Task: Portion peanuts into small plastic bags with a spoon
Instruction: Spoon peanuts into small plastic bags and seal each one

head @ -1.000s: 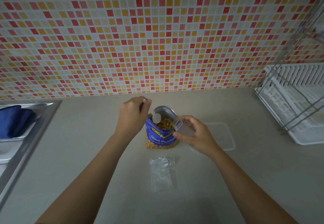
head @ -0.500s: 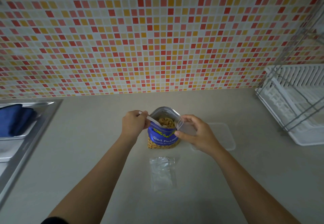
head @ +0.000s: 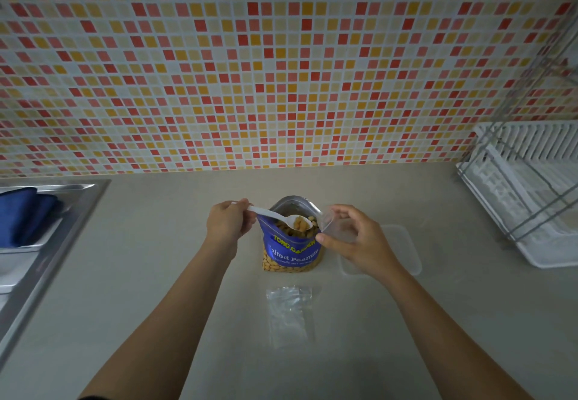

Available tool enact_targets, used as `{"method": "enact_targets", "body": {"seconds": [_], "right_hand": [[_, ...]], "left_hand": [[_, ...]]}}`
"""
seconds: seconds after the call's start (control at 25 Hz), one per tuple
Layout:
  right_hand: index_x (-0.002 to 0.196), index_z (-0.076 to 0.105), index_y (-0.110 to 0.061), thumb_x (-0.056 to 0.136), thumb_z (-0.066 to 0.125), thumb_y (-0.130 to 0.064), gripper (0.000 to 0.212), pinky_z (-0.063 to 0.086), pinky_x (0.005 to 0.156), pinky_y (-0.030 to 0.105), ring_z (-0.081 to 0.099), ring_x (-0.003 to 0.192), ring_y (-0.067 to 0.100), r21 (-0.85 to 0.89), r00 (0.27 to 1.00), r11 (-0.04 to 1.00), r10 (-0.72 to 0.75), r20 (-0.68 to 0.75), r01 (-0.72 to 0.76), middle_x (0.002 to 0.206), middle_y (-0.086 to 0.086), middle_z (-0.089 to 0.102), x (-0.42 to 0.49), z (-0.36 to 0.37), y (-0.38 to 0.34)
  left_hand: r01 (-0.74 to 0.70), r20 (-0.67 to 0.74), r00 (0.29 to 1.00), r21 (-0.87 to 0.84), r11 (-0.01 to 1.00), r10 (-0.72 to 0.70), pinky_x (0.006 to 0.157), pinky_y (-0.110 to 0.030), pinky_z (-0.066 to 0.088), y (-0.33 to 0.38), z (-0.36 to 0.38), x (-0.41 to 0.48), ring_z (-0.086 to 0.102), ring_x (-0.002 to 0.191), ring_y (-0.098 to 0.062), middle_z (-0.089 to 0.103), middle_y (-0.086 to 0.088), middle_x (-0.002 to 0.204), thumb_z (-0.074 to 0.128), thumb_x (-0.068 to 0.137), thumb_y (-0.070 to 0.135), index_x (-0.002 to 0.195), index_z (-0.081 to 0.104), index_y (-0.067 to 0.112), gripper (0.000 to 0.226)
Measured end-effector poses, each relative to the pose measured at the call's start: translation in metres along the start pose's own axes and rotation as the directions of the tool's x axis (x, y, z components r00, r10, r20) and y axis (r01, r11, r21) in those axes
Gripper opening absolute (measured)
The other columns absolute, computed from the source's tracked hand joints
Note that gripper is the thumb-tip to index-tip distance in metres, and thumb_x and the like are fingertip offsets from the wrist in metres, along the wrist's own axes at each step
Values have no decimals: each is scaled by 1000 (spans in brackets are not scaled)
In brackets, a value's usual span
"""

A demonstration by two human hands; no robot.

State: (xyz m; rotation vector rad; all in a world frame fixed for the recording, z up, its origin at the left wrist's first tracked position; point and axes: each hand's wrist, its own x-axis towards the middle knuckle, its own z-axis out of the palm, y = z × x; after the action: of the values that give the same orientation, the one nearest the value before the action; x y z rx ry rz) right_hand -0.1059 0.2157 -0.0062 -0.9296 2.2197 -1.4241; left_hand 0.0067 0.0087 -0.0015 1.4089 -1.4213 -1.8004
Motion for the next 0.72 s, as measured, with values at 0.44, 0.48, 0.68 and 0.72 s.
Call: {"method": "enact_targets", "body": {"seconds": [0.44,0.48,0.68,0.72], "right_hand": [[112,58,-22,61,81,-37,59,42,79,20,54,94,7,-239,992,964,-127,-28,116,104,-10,59,26,21,-21],[111,58,-23,61,81,-36,57,41,77,17,54,92,6,-218,991,969,-130,-43,118,102,-11,59,26,25,-22],[107,60,-22,64,81,-31,48,44,73,11,59,87,8,-46,986,994,-105,-131,100,99,-11,62,24,40,-27],[106,61,-22,66,80,-30,46,45,72,10,60,86,7,-18,984,995,-98,-152,96,98,-12,62,24,42,-29]], "left_hand": [[-120,-21,993,-66,991,119,60,-25,44,54,-8,-5,50,61,-15,56,-6,67,49,93,18,88,63,8,18],[-163,-6,987,-25,986,163,60,-25,45,56,-6,-12,52,61,-15,57,-5,67,49,93,18,91,63,7,19],[-690,224,723,301,659,654,57,-26,51,60,1,-59,60,54,-8,62,4,61,50,93,23,83,65,11,21],[-772,310,633,327,545,709,58,-26,52,60,1,-66,62,57,-9,62,7,61,51,93,24,84,65,11,21]]}}
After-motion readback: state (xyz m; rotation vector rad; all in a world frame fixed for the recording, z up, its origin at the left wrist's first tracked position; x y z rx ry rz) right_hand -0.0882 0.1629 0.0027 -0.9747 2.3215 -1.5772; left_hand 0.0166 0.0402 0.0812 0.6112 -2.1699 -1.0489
